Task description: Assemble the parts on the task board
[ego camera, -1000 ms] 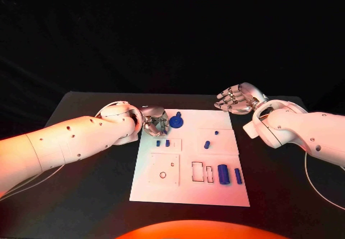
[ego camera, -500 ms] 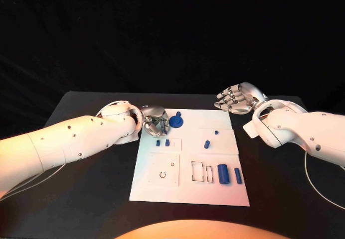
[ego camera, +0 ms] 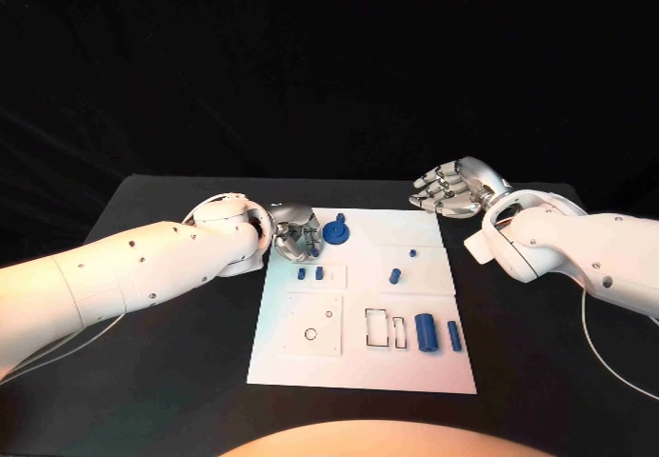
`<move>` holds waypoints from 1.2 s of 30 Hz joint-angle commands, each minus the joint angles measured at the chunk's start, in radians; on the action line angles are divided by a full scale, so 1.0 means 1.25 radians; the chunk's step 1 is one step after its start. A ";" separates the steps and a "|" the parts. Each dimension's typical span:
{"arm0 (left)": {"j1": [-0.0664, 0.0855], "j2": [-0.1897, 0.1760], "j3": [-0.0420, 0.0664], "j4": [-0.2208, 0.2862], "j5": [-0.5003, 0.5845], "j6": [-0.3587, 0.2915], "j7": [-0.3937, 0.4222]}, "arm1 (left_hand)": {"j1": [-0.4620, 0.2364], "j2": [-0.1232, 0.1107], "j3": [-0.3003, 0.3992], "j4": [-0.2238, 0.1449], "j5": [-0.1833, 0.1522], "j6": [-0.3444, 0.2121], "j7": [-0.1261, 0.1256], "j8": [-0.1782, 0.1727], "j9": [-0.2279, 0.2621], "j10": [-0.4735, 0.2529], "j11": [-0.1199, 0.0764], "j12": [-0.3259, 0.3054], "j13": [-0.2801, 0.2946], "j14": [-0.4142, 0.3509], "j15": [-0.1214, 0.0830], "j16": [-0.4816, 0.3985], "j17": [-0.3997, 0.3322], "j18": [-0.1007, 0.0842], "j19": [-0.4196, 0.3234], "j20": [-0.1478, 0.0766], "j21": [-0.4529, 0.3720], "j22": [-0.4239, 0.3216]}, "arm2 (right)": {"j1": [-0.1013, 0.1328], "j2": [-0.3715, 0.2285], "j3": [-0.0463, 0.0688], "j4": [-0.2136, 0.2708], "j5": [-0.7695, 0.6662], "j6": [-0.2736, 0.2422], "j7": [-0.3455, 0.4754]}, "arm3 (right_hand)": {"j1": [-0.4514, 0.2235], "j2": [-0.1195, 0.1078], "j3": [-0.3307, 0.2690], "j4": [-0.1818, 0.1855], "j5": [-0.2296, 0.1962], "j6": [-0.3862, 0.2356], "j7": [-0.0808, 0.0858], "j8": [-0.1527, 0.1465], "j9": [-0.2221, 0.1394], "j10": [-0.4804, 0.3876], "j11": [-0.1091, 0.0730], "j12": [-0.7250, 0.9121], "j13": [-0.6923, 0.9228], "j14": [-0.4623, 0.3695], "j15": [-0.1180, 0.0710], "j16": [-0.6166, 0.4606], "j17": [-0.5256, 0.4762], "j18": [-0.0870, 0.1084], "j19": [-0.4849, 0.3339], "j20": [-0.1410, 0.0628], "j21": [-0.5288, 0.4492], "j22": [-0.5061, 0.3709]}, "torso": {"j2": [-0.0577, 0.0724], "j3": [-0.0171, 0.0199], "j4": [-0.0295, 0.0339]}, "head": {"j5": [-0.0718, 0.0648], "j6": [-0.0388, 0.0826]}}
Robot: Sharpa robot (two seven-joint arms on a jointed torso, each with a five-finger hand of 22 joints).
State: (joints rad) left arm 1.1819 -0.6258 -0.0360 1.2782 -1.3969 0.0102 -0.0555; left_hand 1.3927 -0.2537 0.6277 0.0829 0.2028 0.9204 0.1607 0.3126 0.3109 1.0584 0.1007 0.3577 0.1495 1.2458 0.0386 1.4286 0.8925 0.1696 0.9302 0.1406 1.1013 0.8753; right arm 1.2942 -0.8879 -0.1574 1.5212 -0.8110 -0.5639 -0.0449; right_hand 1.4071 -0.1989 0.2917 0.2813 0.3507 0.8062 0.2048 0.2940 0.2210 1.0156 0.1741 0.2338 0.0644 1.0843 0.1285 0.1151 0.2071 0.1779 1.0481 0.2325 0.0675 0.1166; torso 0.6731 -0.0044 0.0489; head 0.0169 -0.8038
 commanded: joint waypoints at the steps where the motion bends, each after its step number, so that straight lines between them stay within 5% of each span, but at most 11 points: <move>1: 0.000 0.000 0.000 0.001 0.002 0.004 -0.004 | -0.010 -0.004 -0.004 0.003 -0.001 -0.009 0.001 -0.009 -0.002 -0.015 0.004 -0.015 -0.003 -0.015 0.002 -0.006 -0.014 0.005 -0.013 0.001 -0.009 -0.008 | 0.000 0.000 0.000 0.001 -0.008 0.012 0.008 | -0.002 -0.003 0.004 -0.001 0.002 0.007 0.028 -0.005 -0.001 0.005 0.000 -0.004 -0.001 0.007 0.000 -0.004 -0.001 0.005 -0.001 0.002 0.001 -0.001 | 0.000 -0.0002 0.0003 | 0.000 0.001; 19: 0.000 -0.002 0.000 0.003 0.009 -0.006 -0.001 | -0.011 -0.006 -0.003 0.003 -0.001 -0.019 -0.001 -0.018 -0.003 -0.016 0.005 -0.020 -0.003 -0.020 0.003 -0.007 -0.022 0.006 -0.016 0.002 -0.013 -0.012 | -0.001 0.000 0.000 0.000 -0.008 0.013 0.007 | -0.002 -0.004 0.004 -0.001 0.002 0.006 0.029 -0.005 -0.001 0.005 0.001 -0.005 -0.001 0.007 0.000 -0.004 -0.002 0.005 -0.001 0.002 0.001 -0.002 | 0.000 -0.0005 0.0005 | 0.000 0.002; 27: 0.000 -0.012 0.000 0.003 0.007 0.003 -0.011 | -0.013 -0.018 -0.007 0.001 -0.001 -0.053 -0.002 -0.044 -0.012 -0.024 0.009 -0.033 -0.002 -0.028 0.007 -0.008 -0.035 0.007 -0.020 0.006 -0.020 -0.018 | -0.001 -0.001 0.000 -0.001 -0.007 0.019 0.004 | -0.004 -0.006 0.004 -0.001 0.001 0.005 0.029 -0.007 -0.002 0.003 0.002 -0.007 -0.001 0.006 0.001 -0.006 -0.003 0.004 -0.002 0.003 0.001 -0.004 | 0.000 -0.0004 0.0004 | -0.001 0.002; 36: 0.000 -0.035 0.000 0.002 0.006 -0.017 -0.014 | -0.012 -0.020 -0.012 0.000 -0.001 -0.069 -0.006 -0.056 -0.016 -0.030 0.012 -0.038 0.000 -0.034 0.009 -0.009 -0.044 0.008 -0.023 0.008 -0.025 -0.023 | -0.001 -0.005 0.000 -0.007 -0.029 0.067 0.010 | 0.019 -0.019 0.006 -0.022 -0.027 0.016 0.023 -0.006 -0.004 -0.002 -0.001 -0.014 -0.001 0.009 0.000 -0.011 -0.011 0.005 -0.004 0.004 0.002 -0.015 | 0.000 -0.0011 0.0006 | -0.004 0.002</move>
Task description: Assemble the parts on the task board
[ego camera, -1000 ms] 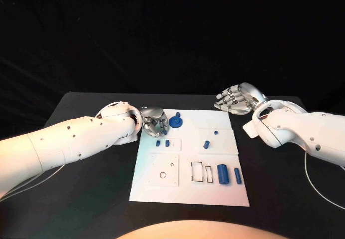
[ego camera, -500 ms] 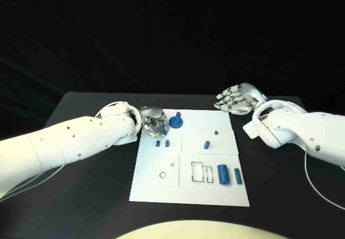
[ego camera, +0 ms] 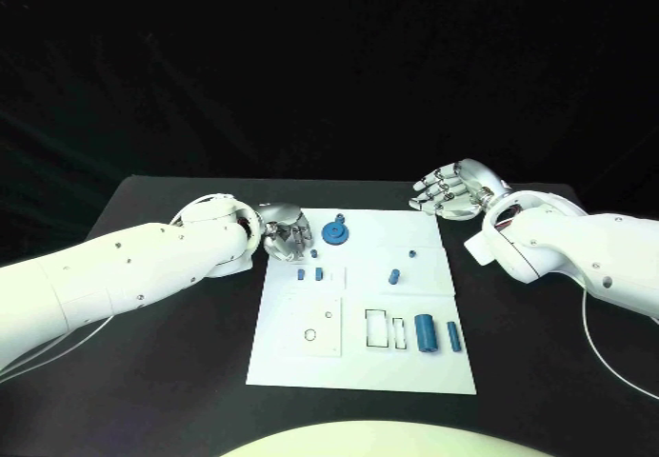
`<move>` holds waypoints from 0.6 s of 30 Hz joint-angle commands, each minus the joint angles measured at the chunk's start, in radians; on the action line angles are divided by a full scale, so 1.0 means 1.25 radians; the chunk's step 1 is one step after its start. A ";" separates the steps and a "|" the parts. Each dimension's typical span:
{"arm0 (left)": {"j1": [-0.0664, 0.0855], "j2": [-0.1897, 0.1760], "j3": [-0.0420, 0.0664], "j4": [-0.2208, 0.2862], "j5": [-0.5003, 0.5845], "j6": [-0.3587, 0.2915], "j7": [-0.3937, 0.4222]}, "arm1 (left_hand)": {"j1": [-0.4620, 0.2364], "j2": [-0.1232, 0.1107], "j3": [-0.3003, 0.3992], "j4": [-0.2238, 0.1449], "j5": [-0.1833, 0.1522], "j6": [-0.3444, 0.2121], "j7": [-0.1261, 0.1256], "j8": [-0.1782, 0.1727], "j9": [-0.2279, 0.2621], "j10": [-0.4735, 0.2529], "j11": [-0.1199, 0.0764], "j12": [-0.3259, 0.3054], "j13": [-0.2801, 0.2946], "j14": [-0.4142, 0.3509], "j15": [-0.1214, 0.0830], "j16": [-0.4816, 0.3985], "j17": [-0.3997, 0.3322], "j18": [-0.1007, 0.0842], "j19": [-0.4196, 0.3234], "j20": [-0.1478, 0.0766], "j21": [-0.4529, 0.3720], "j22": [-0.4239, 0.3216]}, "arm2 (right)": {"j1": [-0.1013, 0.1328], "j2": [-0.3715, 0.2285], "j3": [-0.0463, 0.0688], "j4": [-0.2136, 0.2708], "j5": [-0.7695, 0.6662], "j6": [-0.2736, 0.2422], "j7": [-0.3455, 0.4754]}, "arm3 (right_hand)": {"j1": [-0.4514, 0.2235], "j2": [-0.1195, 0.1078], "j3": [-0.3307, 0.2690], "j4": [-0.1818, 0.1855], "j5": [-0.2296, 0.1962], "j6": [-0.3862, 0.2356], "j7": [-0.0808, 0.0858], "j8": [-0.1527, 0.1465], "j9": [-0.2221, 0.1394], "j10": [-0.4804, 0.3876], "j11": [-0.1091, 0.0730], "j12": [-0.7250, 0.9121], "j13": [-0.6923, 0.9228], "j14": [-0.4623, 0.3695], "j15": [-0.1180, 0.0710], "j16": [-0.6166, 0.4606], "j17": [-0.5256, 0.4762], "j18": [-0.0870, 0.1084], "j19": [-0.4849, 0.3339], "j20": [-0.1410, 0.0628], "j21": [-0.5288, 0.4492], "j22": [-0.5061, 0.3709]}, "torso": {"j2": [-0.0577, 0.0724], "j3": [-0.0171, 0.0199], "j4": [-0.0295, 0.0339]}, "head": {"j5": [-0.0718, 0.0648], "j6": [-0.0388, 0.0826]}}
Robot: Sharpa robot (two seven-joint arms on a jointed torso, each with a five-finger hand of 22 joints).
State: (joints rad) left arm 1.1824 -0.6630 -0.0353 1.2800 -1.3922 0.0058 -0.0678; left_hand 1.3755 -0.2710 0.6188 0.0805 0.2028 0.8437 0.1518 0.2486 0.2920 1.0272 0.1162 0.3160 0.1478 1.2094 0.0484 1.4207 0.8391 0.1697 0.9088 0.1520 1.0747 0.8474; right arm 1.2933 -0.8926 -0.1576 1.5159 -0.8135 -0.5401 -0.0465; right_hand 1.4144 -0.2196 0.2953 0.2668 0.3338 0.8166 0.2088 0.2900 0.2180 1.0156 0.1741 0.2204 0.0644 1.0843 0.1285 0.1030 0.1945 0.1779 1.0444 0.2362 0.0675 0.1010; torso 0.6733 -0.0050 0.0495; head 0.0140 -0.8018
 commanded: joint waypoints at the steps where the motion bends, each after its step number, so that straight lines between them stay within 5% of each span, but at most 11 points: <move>1: 0.000 -0.008 0.000 0.000 0.004 -0.021 -0.002 | 0.003 -0.006 -0.005 0.001 -0.001 -0.009 0.001 -0.006 -0.001 -0.005 0.000 -0.005 0.001 -0.005 0.002 -0.003 0.000 0.008 -0.006 -0.001 -0.004 -0.001 | -0.001 -0.002 0.000 -0.005 -0.033 0.056 0.015 | 0.025 -0.003 0.008 -0.020 -0.031 0.013 0.015 -0.002 -0.001 -0.002 -0.004 -0.005 -0.001 0.026 -0.005 0.007 0.001 0.006 0.012 -0.005 0.009 -0.002 | 0.000 -0.0007 0.0000 | -0.001 0.001; 5: 0.000 -0.023 0.004 -0.004 0.054 -0.071 0.016 | 0.015 0.005 0.003 -0.003 0.000 0.012 0.010 0.002 0.002 -0.002 -0.001 -0.003 0.004 -0.021 0.000 -0.009 -0.031 0.012 -0.018 -0.001 -0.013 -0.015 | -0.001 -0.003 0.000 -0.015 -0.077 0.100 0.029 | 0.061 -0.003 0.031 -0.050 -0.065 0.031 0.001 -0.004 -0.003 0.003 -0.016 -0.011 -0.001 0.075 -0.024 0.029 0.010 0.006 0.059 -0.025 0.033 0.003 | 0.000 -0.0007 -0.0005 | -0.006 0.004; 9: 0.000 -0.047 0.015 -0.008 0.220 -0.142 0.069 | 0.035 0.018 0.008 -0.021 -0.002 0.074 0.015 0.039 0.015 0.024 -0.007 0.031 0.022 -0.056 -0.005 -0.035 -0.100 0.013 -0.023 -0.006 -0.017 -0.016 | -0.001 -0.006 0.000 -0.024 -0.164 0.152 0.033 | 0.084 -0.004 0.049 -0.088 -0.086 0.063 -0.017 -0.004 -0.005 0.041 -0.036 -0.011 -0.001 0.174 -0.062 0.081 0.043 0.003 0.149 -0.072 0.101 0.035 | 0.000 0.0002 -0.0009 | -0.015 0.010; 11: 0.000 -0.057 0.018 -0.006 0.289 -0.163 0.090 | 0.039 0.020 0.008 -0.025 -0.001 0.078 0.014 0.043 0.017 0.023 -0.008 0.035 0.024 -0.062 -0.006 -0.041 -0.111 0.013 -0.023 -0.008 -0.017 -0.016 | -0.001 -0.007 0.000 -0.025 -0.206 0.168 0.029 | 0.086 -0.004 0.049 -0.094 -0.087 0.069 -0.019 -0.004 -0.005 0.050 -0.040 -0.010 -0.001 0.189 -0.067 0.090 0.050 0.002 0.161 -0.079 0.113 0.042 | 0.000 0.0000 -0.0007 | -0.018 0.011; 12: 0.000 -0.069 0.021 -0.002 0.375 -0.186 0.115 | 0.041 0.025 0.009 -0.032 -0.001 0.078 0.015 0.046 0.018 0.016 -0.006 0.040 0.027 -0.088 -0.007 -0.062 -0.160 0.012 -0.026 -0.009 -0.019 -0.017 | -0.002 -0.008 0.000 -0.026 -0.256 0.185 0.024 | 0.078 -0.007 0.049 -0.107 -0.089 0.091 -0.027 -0.007 -0.008 0.085 -0.050 -0.015 -0.001 0.230 -0.083 0.121 0.078 0.000 0.190 -0.102 0.161 0.073 | -0.001 -0.0002 -0.0008 | -0.021 0.013; 15: 0.000 -0.092 0.024 0.012 0.579 -0.231 0.172 | 0.030 0.039 0.008 -0.027 -0.001 0.076 0.019 0.050 0.019 0.002 -0.003 0.047 0.030 -0.147 -0.004 -0.113 -0.261 0.012 -0.038 -0.008 -0.031 -0.023 | -0.006 -0.008 0.000 -0.027 -0.343 0.210 0.011 | 0.063 -0.012 0.053 -0.115 -0.091 0.119 -0.037 -0.011 -0.010 0.115 -0.069 -0.028 0.001 0.321 -0.106 0.198 0.139 0.001 0.246 -0.122 0.238 0.121 | -0.002 0.0001 -0.0007 | -0.027 0.018; 18: 0.000 -0.110 0.026 0.031 0.767 -0.257 0.222 | 0.029 0.043 0.006 -0.030 -0.001 0.070 0.021 0.050 0.019 -0.006 -0.002 0.052 0.032 -0.153 -0.003 -0.127 -0.269 0.012 -0.044 -0.007 -0.039 -0.027 | -0.013 -0.006 0.000 -0.030 -0.409 0.221 -0.001 | 0.045 -0.022 0.082 -0.113 -0.090 0.132 -0.042 -0.025 -0.013 0.132 -0.073 -0.052 0.001 0.334 -0.114 0.304 0.227 -0.003 0.263 -0.131 0.301 0.168 | -0.001 0.0006 0.0001 | -0.030 0.020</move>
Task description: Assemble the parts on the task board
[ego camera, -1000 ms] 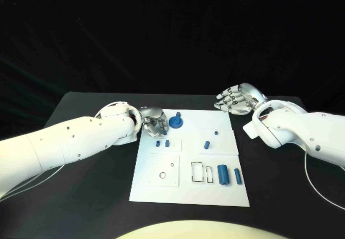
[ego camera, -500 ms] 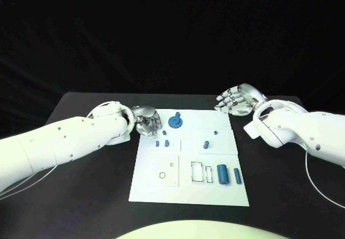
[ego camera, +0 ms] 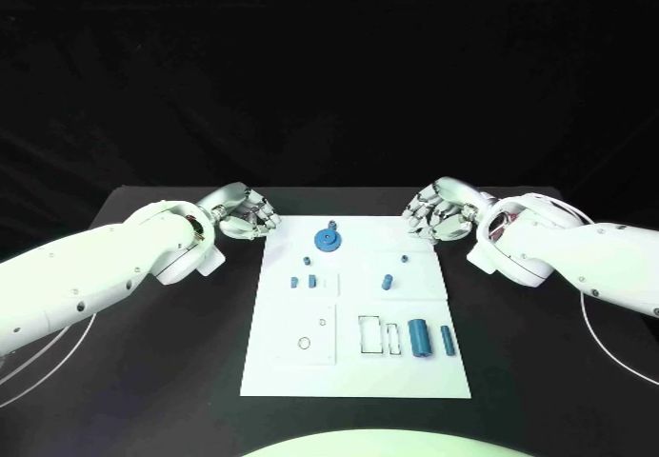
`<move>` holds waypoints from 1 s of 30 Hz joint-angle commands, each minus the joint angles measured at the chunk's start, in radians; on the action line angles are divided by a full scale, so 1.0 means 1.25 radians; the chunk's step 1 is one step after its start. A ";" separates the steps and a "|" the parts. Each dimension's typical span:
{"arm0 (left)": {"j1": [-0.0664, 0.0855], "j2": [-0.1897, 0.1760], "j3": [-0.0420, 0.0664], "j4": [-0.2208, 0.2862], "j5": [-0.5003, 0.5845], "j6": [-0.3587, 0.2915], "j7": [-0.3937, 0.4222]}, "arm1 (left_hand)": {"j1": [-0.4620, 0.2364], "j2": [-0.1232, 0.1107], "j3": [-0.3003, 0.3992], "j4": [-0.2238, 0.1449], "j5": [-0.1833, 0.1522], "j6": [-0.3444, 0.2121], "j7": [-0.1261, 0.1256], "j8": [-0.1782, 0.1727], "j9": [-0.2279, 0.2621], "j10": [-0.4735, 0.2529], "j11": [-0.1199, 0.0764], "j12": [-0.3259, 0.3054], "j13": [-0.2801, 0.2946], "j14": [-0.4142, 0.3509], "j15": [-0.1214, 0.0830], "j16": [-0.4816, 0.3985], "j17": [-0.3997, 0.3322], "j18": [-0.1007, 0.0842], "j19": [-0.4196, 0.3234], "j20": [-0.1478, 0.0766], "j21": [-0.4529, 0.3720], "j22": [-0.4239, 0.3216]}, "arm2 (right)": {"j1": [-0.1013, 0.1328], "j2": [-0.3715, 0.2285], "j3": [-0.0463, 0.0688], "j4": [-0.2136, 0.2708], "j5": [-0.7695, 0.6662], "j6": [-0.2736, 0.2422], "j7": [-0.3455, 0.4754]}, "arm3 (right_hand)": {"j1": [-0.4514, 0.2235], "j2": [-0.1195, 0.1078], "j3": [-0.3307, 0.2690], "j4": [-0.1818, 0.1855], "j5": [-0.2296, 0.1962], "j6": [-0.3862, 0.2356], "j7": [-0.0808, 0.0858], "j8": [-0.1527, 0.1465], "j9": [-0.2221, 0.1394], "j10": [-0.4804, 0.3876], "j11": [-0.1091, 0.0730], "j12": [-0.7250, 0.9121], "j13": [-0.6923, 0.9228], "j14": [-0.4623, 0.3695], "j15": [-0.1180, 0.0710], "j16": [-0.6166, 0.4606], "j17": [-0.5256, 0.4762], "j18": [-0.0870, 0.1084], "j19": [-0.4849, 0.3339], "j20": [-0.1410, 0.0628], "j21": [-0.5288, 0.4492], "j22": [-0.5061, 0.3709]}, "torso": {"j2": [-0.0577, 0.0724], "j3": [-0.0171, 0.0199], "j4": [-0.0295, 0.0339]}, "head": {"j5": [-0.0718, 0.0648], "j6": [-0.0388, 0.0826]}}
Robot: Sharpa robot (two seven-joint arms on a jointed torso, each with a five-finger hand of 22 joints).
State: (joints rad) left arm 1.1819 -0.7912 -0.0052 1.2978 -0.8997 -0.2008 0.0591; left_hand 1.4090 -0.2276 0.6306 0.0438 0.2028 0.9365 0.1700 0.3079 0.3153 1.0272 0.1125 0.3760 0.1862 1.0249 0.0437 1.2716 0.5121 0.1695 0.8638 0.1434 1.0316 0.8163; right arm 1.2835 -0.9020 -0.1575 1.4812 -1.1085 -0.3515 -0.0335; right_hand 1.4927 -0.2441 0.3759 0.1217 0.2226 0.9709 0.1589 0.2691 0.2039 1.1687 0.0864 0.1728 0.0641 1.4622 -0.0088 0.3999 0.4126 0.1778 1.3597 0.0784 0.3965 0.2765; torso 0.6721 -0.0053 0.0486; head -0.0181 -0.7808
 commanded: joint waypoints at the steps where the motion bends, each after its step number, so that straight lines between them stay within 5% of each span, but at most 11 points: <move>1: 0.001 -0.013 0.002 0.023 0.418 -0.096 0.134 | 0.002 0.009 -0.005 -0.001 -0.001 -0.007 0.008 0.002 0.000 -0.008 0.002 0.005 0.001 -0.007 0.002 -0.011 -0.010 0.012 -0.009 0.001 -0.006 -0.003 | -0.008 0.003 -0.001 -0.003 -0.192 0.071 -0.015 | -0.025 -0.009 0.035 0.004 -0.001 0.013 -0.001 -0.014 -0.002 0.016 -0.003 -0.024 0.003 0.020 -0.007 0.118 0.097 -0.006 0.011 -0.005 0.066 0.050 | 0.000 0.0002 0.0016 | -0.006 0.005; 2: 0.001 -0.019 0.002 0.031 0.466 -0.099 0.150 | 0.002 0.009 -0.005 -0.001 -0.001 -0.008 0.008 0.002 0.000 -0.009 0.002 0.005 0.001 -0.007 0.002 -0.011 -0.010 0.012 -0.009 0.001 -0.006 -0.003 | -0.011 0.004 -0.001 -0.005 -0.215 0.072 -0.021 | -0.038 -0.019 0.053 0.008 -0.002 0.016 -0.003 -0.020 -0.001 0.015 0.000 -0.038 0.004 0.014 -0.002 0.209 0.164 -0.021 0.042 -0.010 0.224 0.216 | 0.001 -0.0007 0.0017 | -0.008 0.005; 5: 0.001 -0.034 0.003 0.051 0.555 -0.093 0.185 | -0.014 0.007 -0.017 0.005 -0.002 -0.020 0.012 0.001 0.000 -0.034 0.009 0.005 0.000 -0.028 0.009 -0.033 -0.023 0.010 -0.022 0.006 -0.025 -0.013 | -0.018 0.009 -0.001 -0.010 -0.267 0.073 -0.035 | -0.056 -0.030 0.074 0.009 -0.006 0.019 -0.001 -0.026 0.004 0.011 -0.002 -0.054 0.005 0.032 0.001 0.463 0.394 -0.054 0.065 -0.004 0.441 0.452 | 0.001 -0.0013 0.0012 | -0.012 0.006; 10: 0.000 -0.054 0.003 0.083 0.625 -0.079 0.221 | -0.026 0.007 -0.038 0.013 -0.001 -0.033 0.017 0.005 0.001 -0.062 0.017 0.010 -0.003 -0.056 0.017 -0.063 -0.042 0.010 -0.040 0.016 -0.064 -0.036 | -0.030 0.015 -0.001 -0.013 -0.326 0.081 -0.056 | -0.076 -0.033 0.074 0.005 -0.008 0.019 0.001 -0.032 0.014 -0.003 0.003 -0.069 0.006 0.033 0.008 0.633 0.547 -0.076 0.080 0.004 0.621 0.652 | 0.002 -0.0018 0.0019 | -0.019 0.008; 16: 0.000 -0.067 0.003 0.108 0.655 -0.070 0.238 | -0.026 0.008 -0.042 0.013 -0.001 -0.034 0.017 0.007 0.002 -0.065 0.017 0.013 -0.003 -0.058 0.018 -0.066 -0.045 0.011 -0.040 0.017 -0.070 -0.040 | -0.042 0.023 -0.002 -0.013 -0.358 0.094 -0.070 | -0.082 -0.031 0.070 0.003 -0.008 0.016 0.002 -0.038 0.020 -0.005 0.006 -0.070 0.008 0.037 0.009 0.700 0.602 -0.086 0.086 0.012 0.696 0.737 | 0.002 -0.0012 0.0010 | -0.018 0.006; 30: 0.000 -0.074 0.003 0.120 0.665 -0.068 0.241 | -0.026 0.010 -0.047 0.013 -0.001 -0.039 0.019 0.008 0.002 -0.072 0.019 0.016 -0.004 -0.061 0.020 -0.069 -0.049 0.011 -0.039 0.019 -0.079 -0.046 | -0.057 0.036 -0.002 -0.008 -0.376 0.107 -0.063 | -0.080 -0.025 0.083 0.001 -0.001 0.030 -0.007 -0.032 0.029 0.004 0.002 -0.066 0.008 0.038 0.011 0.730 0.623 -0.089 0.085 0.012 0.730 0.777 | 0.002 -0.0008 0.0002 | -0.018 0.001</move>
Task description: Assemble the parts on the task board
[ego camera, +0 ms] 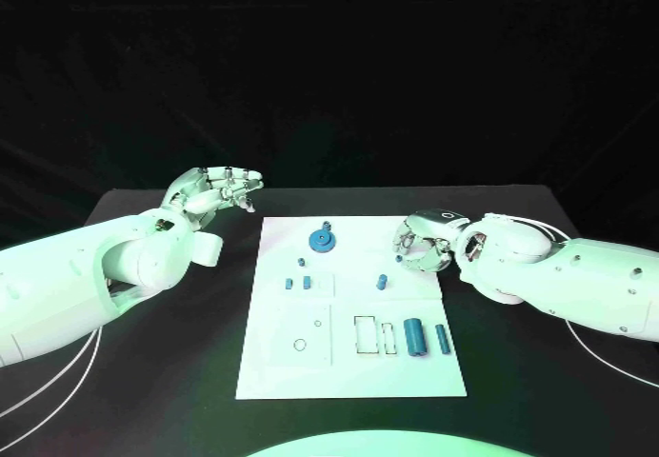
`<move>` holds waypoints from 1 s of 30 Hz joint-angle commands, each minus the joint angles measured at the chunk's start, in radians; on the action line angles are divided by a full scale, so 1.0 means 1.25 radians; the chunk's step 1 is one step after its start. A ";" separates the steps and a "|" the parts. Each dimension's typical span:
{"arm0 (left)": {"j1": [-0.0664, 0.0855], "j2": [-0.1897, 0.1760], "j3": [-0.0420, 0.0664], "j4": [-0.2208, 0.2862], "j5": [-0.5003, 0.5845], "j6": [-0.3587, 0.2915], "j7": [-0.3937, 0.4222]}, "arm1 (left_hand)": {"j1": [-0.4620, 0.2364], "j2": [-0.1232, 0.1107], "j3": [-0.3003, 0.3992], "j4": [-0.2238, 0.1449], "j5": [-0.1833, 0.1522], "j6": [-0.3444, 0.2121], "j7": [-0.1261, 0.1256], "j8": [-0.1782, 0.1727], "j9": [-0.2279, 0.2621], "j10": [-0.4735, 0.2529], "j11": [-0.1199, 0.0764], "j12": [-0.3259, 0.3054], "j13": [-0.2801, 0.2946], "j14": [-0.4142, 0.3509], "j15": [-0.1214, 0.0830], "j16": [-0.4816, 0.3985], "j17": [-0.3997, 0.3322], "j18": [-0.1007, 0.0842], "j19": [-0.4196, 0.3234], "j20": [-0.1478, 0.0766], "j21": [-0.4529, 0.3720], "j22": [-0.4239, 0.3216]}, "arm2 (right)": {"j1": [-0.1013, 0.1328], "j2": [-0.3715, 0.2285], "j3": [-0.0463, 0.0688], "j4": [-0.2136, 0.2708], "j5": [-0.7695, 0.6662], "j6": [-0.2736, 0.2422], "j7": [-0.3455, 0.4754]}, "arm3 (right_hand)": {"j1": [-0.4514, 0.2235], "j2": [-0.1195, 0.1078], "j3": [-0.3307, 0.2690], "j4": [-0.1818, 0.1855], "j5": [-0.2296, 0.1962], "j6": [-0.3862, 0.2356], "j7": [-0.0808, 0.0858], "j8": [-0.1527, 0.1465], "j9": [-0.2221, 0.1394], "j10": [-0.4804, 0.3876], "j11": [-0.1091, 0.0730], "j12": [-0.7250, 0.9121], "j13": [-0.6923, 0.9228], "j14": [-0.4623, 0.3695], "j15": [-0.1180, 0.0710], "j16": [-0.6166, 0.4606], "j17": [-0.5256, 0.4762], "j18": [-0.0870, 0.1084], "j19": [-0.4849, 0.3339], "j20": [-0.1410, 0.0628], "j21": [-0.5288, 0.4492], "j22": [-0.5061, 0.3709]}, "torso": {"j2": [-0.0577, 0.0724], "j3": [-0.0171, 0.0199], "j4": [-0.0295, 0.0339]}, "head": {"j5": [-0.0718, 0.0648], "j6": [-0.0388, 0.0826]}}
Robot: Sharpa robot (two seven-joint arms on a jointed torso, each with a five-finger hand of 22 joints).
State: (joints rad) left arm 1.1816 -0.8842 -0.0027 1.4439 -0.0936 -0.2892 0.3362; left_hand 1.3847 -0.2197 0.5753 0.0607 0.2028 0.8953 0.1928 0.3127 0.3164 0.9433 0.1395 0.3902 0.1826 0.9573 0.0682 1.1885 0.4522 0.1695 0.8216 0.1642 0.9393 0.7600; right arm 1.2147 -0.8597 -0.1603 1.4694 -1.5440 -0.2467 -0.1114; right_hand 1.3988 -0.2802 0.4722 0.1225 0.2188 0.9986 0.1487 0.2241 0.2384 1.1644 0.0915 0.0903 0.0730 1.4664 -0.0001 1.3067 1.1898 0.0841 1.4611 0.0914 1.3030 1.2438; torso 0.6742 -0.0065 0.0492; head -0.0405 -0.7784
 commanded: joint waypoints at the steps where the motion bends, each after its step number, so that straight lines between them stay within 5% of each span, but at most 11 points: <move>1: 0.001 0.000 0.001 0.003 0.020 0.003 0.019 | -0.007 0.004 -0.003 0.000 -0.001 -0.006 0.001 0.005 0.001 -0.005 -0.002 0.005 -0.001 -0.007 0.000 -0.003 -0.001 0.011 -0.005 0.002 -0.005 -0.001 | -0.002 0.003 0.000 0.001 -0.027 0.024 -0.001 | -0.005 0.004 0.009 0.000 0.002 0.010 0.001 0.005 0.003 0.010 -0.003 0.001 0.001 0.035 0.003 0.006 0.002 -0.015 0.004 0.001 0.008 0.007 | 0.000 0.0003 0.0000 | -0.001 -0.001; 11: 0.001 0.000 0.001 0.003 0.020 0.001 0.014 | -0.004 0.006 -0.004 -0.001 -0.002 -0.006 0.001 0.006 0.002 -0.007 -0.002 0.006 -0.001 -0.007 0.000 -0.003 -0.002 0.011 -0.004 0.002 -0.007 -0.003 | -0.012 0.016 0.000 -0.003 -0.024 0.017 0.003 | 0.010 0.027 0.065 -0.015 -0.008 0.046 -0.011 0.026 0.023 0.052 -0.016 0.012 0.003 0.037 -0.007 0.028 0.015 -0.022 0.013 -0.005 0.050 0.058 | 0.000 0.0018 0.0011 | 0.000 -0.005; 30: 0.001 -0.003 0.001 0.004 0.007 -0.008 0.003 | 0.002 0.010 -0.004 -0.004 -0.003 -0.007 0.002 0.008 0.002 -0.009 -0.002 0.009 -0.002 -0.007 0.000 -0.004 -0.004 0.012 -0.001 0.002 -0.009 -0.005 | -0.024 0.030 -0.001 0.000 -0.105 0.068 -0.066 | -0.012 0.021 0.081 -0.024 -0.009 0.058 -0.017 0.038 0.042 0.075 -0.023 0.010 0.007 0.036 -0.012 0.039 0.017 -0.029 0.021 -0.010 0.081 0.097 | -0.001 0.0011 -0.0001 | 0.002 -0.011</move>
State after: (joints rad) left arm 1.1817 -0.8881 -0.0026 1.4458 -0.0789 -0.2954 0.3371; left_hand 1.3889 -0.2155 0.5727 0.0579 0.2028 0.8918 0.1964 0.3176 0.3183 0.9398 0.1359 0.3983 0.1819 0.9574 0.0682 1.1885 0.4490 0.1696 0.8217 0.1641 0.9315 0.7556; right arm 1.2007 -0.8261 -0.1503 1.4680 -1.6270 -0.2418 -0.1612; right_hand 1.3948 -0.2526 0.5663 0.0924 0.2088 1.0682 0.1288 0.2670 0.2896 1.2490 0.0640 0.1036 0.0823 1.4665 -0.0077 1.3522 1.2096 0.0535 1.4681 0.0843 1.4008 1.3080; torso 0.6736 -0.0053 0.0496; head -0.0383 -0.7912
